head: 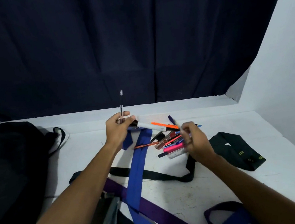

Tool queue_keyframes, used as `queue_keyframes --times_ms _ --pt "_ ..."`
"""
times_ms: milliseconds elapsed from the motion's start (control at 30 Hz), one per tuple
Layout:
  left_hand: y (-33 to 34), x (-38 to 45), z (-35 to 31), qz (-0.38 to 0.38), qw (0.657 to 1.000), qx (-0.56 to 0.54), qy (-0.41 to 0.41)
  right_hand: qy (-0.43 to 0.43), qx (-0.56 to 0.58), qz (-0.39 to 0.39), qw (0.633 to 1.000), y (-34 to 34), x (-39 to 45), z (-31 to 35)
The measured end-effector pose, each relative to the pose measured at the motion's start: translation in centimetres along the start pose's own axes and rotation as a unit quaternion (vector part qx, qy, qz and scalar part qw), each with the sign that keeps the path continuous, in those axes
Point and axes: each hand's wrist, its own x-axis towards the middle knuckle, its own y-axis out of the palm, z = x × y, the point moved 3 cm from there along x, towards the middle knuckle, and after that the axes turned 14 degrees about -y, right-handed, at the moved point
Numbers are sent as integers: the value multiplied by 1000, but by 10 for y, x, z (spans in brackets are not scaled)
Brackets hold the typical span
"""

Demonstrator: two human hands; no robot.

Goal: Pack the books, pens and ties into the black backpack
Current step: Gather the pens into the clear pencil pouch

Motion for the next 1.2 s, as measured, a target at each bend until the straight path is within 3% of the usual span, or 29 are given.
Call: queue_keyframes --times_ms 33,133,233,333,533,667,800,933,1067,1200 --pt "-2 -3 -3 11 1000 -4 1 60 71 -26 995 -4 8 9" --pt "-4 -13 -10 55 998 25 7 110 203 -61 971 -9 26 32" --pt "-1 -22 -9 103 991 84 16 191 336 21 922 5 27 52" --pt "7 -36 -8 128 984 120 19 229 361 133 894 28 13 74" --pt "9 -56 -4 122 988 95 -27 276 424 174 845 59 -6 102" --pt "1 -67 -7 105 988 55 -97 335 478 94 807 64 -7 99" --pt "-3 -78 0 124 979 40 -154 336 503 0 796 57 -3 92" --pt "10 -102 14 178 974 89 -109 306 481 -102 815 52 2 95" --pt "16 -111 22 163 977 134 -40 282 413 -119 858 51 3 95" --pt "12 -110 24 165 979 116 -23 278 438 -135 844 52 5 99"
